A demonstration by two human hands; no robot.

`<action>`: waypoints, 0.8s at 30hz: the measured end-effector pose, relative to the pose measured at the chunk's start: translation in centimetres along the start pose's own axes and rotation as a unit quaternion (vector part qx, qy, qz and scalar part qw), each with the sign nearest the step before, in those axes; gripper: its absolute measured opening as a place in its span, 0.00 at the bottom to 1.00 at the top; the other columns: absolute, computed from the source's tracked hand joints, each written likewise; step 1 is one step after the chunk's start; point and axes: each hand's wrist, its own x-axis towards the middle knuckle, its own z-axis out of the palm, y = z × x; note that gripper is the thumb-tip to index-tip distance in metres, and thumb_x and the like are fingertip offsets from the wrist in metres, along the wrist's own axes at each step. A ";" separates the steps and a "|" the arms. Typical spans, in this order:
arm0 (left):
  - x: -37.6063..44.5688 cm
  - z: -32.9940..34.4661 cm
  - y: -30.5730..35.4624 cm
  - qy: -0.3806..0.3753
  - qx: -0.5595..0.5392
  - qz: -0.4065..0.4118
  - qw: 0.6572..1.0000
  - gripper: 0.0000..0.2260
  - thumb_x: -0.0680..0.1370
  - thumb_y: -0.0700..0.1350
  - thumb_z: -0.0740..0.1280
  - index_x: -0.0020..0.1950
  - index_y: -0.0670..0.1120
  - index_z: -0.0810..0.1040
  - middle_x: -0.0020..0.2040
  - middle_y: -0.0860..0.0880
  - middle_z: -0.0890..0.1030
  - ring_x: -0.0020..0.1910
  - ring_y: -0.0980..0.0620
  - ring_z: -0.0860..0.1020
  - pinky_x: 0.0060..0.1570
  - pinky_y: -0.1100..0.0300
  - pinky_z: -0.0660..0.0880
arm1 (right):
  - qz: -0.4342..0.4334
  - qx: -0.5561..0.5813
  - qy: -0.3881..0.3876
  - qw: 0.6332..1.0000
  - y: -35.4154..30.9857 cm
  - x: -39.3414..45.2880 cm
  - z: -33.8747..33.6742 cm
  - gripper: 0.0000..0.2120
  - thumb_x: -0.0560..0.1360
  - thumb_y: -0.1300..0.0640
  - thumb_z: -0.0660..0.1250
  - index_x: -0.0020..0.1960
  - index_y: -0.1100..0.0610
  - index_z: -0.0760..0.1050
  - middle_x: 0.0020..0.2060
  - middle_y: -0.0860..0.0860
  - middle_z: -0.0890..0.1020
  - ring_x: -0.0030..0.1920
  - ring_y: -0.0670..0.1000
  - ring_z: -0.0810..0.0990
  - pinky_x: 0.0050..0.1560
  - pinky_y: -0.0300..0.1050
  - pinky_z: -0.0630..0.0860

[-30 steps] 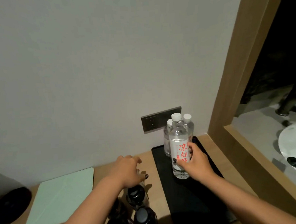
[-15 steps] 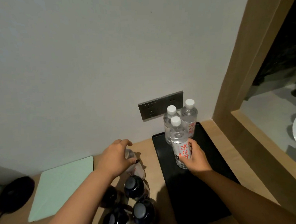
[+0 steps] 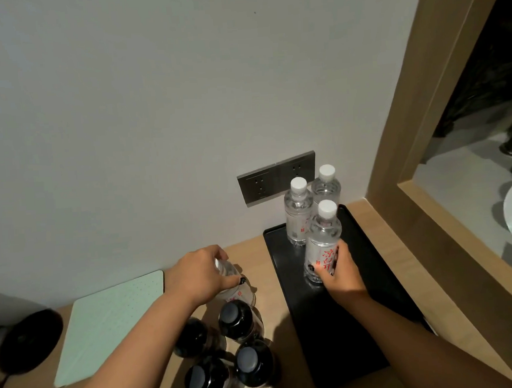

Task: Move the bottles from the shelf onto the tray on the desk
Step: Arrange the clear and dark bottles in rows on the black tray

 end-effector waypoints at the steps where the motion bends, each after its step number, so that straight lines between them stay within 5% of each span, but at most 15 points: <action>1: -0.1 0.2 0.0 -0.009 -0.030 0.003 1.000 0.20 0.67 0.57 0.75 0.54 0.53 0.75 0.50 0.52 0.80 0.45 0.52 0.76 0.39 0.61 0.73 | -0.005 -0.005 -0.002 1.000 0.0 -0.2 0.0 0.35 0.72 0.60 0.72 0.74 0.56 0.58 0.67 0.56 0.70 0.67 0.55 0.71 0.65 0.49 0.68; 18: 0.2 0.5 -0.4 -0.021 -0.113 0.007 0.993 0.20 0.67 0.51 0.76 0.56 0.52 0.75 0.53 0.49 0.80 0.49 0.50 0.77 0.43 0.60 0.76 | -0.015 -0.047 -0.009 0.999 -1.9 0.8 1.7 0.34 0.72 0.64 0.70 0.73 0.59 0.57 0.68 0.59 0.70 0.68 0.58 0.70 0.67 0.51 0.66; 24: -0.2 0.5 0.0 0.012 -0.122 -0.007 0.992 0.16 0.68 0.53 0.75 0.51 0.49 0.77 0.47 0.48 0.80 0.45 0.50 0.77 0.37 0.59 0.76 | 0.032 -0.011 -0.015 0.999 -2.2 0.2 1.6 0.45 0.66 0.63 0.76 0.75 0.59 0.54 0.72 0.58 0.64 0.71 0.56 0.65 0.70 0.50 0.63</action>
